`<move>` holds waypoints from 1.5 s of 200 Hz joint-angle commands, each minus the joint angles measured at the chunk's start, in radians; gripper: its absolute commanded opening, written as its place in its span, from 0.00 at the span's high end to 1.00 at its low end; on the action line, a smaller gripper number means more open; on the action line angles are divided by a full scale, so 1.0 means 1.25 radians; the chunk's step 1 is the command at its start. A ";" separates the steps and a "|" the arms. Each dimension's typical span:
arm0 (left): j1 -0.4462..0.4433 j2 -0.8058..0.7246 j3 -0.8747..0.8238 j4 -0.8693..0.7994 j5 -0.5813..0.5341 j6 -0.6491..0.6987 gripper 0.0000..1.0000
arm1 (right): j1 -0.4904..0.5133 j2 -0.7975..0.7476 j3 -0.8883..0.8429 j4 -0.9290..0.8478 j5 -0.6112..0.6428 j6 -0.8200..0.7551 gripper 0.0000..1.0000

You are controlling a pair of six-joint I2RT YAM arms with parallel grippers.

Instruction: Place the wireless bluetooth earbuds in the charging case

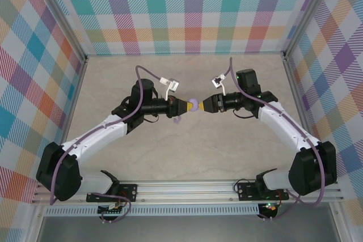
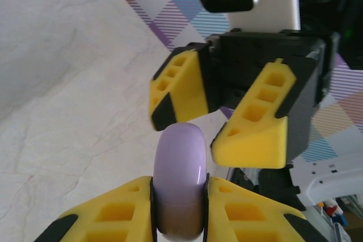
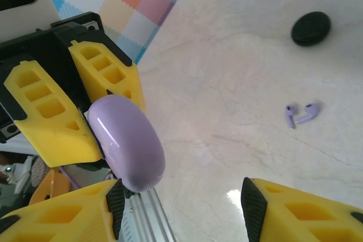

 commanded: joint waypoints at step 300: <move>-0.006 -0.009 0.045 0.031 0.098 0.003 0.63 | 0.037 -0.010 0.073 0.012 -0.173 -0.051 0.79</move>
